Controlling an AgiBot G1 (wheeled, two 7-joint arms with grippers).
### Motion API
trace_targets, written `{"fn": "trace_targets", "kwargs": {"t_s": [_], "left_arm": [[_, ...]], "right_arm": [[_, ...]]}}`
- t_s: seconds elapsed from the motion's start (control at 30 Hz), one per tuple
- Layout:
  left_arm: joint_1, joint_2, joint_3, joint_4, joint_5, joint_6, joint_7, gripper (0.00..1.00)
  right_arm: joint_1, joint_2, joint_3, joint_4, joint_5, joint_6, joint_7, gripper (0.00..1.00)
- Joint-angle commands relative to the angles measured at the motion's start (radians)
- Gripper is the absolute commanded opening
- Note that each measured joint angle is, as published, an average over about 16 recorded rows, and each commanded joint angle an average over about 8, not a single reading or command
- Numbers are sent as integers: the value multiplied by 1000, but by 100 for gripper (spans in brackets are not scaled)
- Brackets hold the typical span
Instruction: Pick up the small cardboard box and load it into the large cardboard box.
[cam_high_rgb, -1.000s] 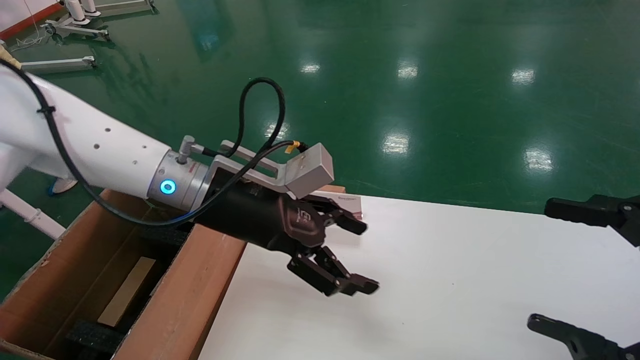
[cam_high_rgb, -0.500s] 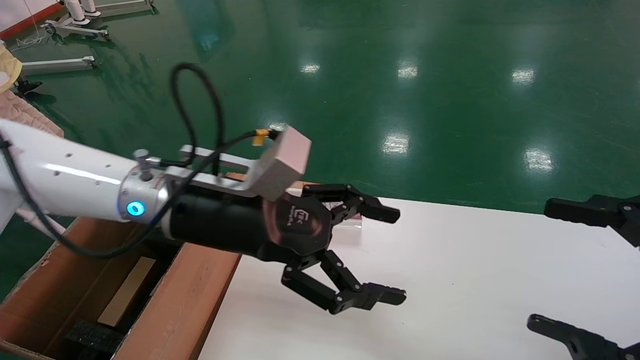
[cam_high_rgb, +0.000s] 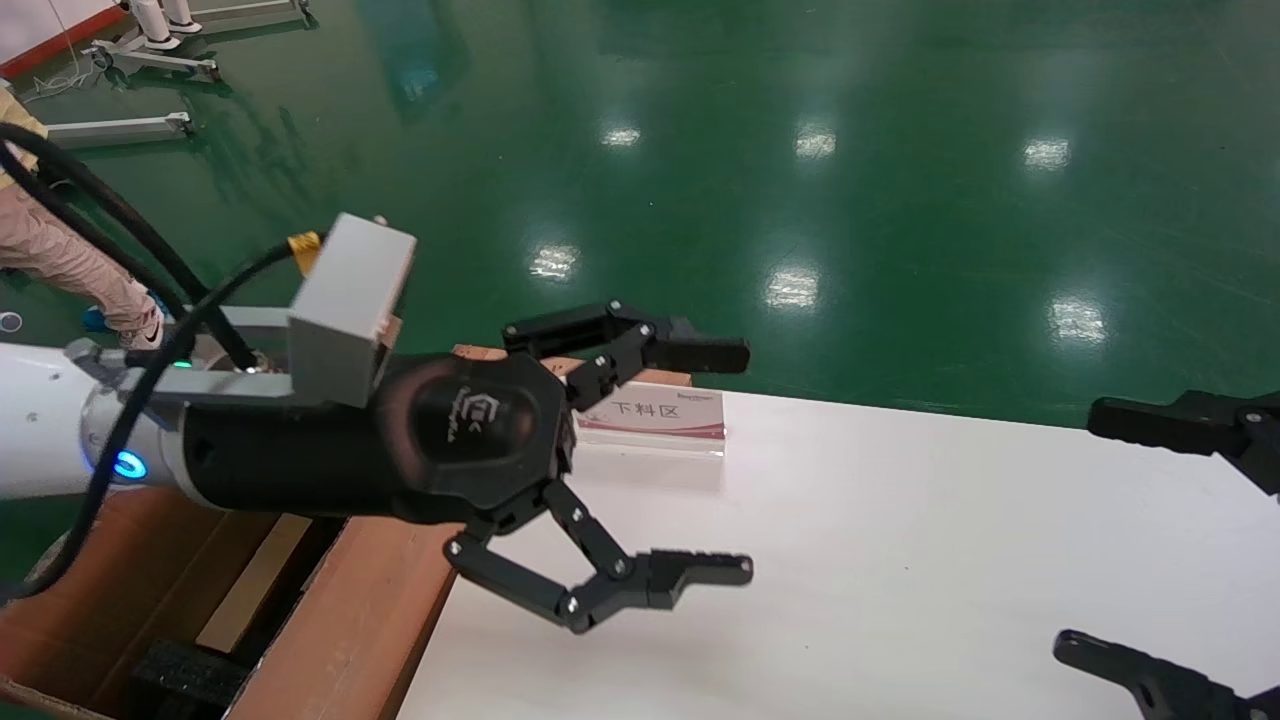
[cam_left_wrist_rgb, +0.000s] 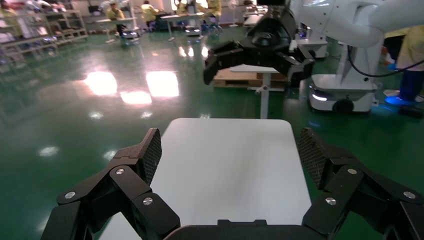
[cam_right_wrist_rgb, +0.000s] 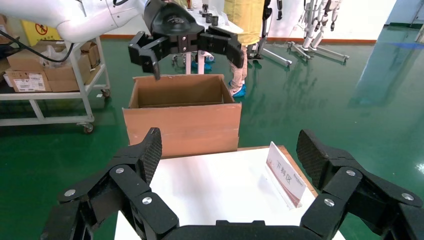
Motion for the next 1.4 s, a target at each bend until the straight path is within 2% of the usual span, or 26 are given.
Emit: {"fn": "trace_targets", "kwargs": {"t_s": [0.03, 1.4], "left_arm": [[7, 0, -11, -2, -1, 2, 4, 100], [32, -3, -45, -8, -8, 9, 16, 100]], "right_arm": [[0, 0, 1, 0, 0, 0, 0, 100], [-1, -1, 3, 1, -2, -1, 2, 100]]}}
